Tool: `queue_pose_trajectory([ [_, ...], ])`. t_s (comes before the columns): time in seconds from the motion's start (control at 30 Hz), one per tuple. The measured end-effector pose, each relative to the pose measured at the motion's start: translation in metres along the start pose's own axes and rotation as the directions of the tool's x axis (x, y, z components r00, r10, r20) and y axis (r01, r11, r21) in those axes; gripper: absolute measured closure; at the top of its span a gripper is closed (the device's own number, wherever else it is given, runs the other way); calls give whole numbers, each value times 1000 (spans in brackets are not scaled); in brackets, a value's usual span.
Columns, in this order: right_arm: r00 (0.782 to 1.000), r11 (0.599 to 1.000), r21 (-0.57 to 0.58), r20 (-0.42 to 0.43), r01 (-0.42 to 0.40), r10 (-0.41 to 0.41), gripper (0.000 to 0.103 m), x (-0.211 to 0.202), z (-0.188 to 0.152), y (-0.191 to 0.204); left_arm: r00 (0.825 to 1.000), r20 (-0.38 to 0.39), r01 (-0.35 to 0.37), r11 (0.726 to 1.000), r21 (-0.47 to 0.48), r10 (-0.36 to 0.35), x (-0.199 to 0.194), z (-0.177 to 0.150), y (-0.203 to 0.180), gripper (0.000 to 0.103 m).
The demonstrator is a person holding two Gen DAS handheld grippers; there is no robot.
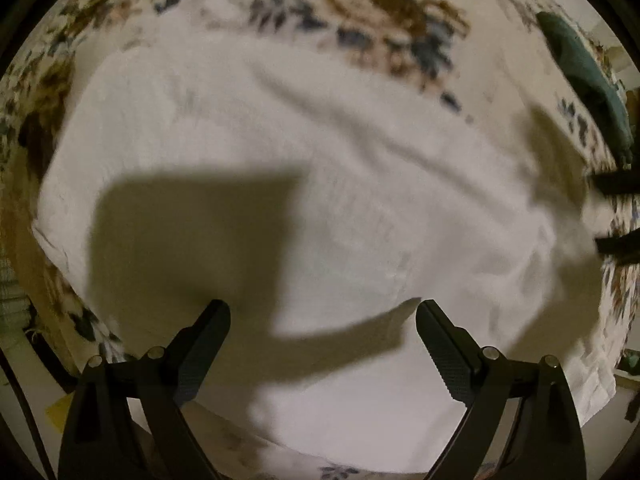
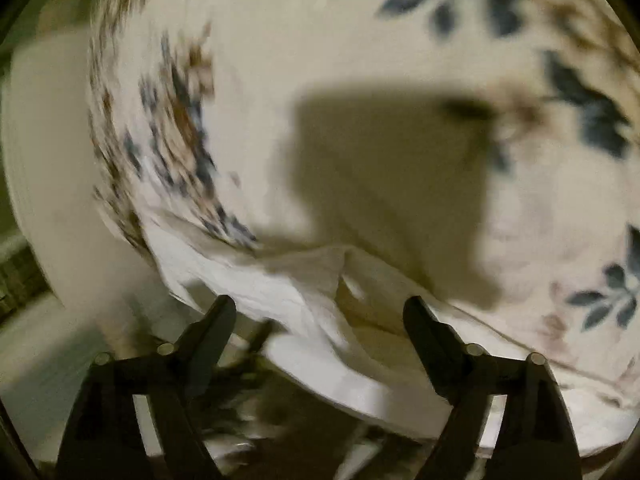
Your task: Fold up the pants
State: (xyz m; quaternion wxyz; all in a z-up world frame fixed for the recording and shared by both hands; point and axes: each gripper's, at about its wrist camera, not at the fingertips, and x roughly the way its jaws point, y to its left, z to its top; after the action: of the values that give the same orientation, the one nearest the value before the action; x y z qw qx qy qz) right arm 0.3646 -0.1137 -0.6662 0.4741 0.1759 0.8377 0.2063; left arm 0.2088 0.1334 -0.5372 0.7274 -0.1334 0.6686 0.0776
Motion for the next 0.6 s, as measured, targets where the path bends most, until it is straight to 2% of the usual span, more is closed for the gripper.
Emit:
queue_pose_trajectory([
  [0.03, 1000, 1000, 5, -14, 5, -5, 29, 10, 1, -4, 1000, 11, -6, 1000, 14, 6, -1, 3, -3, 8],
  [0.07, 999, 999, 15, -26, 30, -29, 63, 24, 6, -4, 1000, 16, -11, 1000, 26, 10, -1, 4, -5, 8],
  [0.1, 1000, 999, 42, -31, 7, -6, 90, 34, 12, -5, 1000, 16, -24, 999, 49, 23, 2, 7, -9, 8],
  [0.2, 997, 989, 133, 62, -60, 52, 92, 16, 18, -23, 999, -5, -35, 997, 72, 36, 11, 8, -9, 8],
  [0.23, 992, 983, 146, 85, -108, 97, 92, 6, 14, -31, 999, -7, -35, 997, 74, 35, 11, 5, -10, 8],
  [0.3, 985, 980, 138, 110, -144, 129, 92, -7, -2, -39, 999, -7, -31, 997, 76, 32, 8, 2, -13, 8],
  [0.33, 983, 981, 130, 128, -147, 130, 89, -14, -12, -41, 1000, -5, -24, 997, 78, 24, 5, 5, -14, 8],
  [0.37, 979, 982, 116, 157, -151, 132, 81, -26, -26, -46, 1000, -4, -14, 996, 84, 15, 3, 4, -14, 8],
  [0.4, 971, 984, 116, 212, -135, 108, 61, -41, -43, -55, 1000, -6, -1, 995, 98, 1, -1, 0, -19, 8],
  [0.43, 952, 984, 122, 292, -131, 91, 49, -56, -61, -63, 1000, -5, 5, 994, 112, -4, -3, -8, -33, 8],
  [0.47, 926, 982, 128, 370, -138, 81, 25, -66, -74, -71, 1000, -5, 8, 992, 130, -8, -6, -11, -43, 8],
  [0.5, 888, 980, 136, 455, -147, 70, 15, -81, -94, -84, 1000, -5, 13, 989, 151, -13, -9, -15, -53, 8],
  [0.53, 846, 976, 151, 530, -158, 55, 15, -93, -116, -99, 1000, -3, 24, 985, 171, -24, -11, -18, -64, 8],
  [0.6, 770, 951, 247, 638, -185, -16, 15, -118, -182, -150, 999, 3, 46, 974, 220, -48, -19, -30, -87, 8],
])
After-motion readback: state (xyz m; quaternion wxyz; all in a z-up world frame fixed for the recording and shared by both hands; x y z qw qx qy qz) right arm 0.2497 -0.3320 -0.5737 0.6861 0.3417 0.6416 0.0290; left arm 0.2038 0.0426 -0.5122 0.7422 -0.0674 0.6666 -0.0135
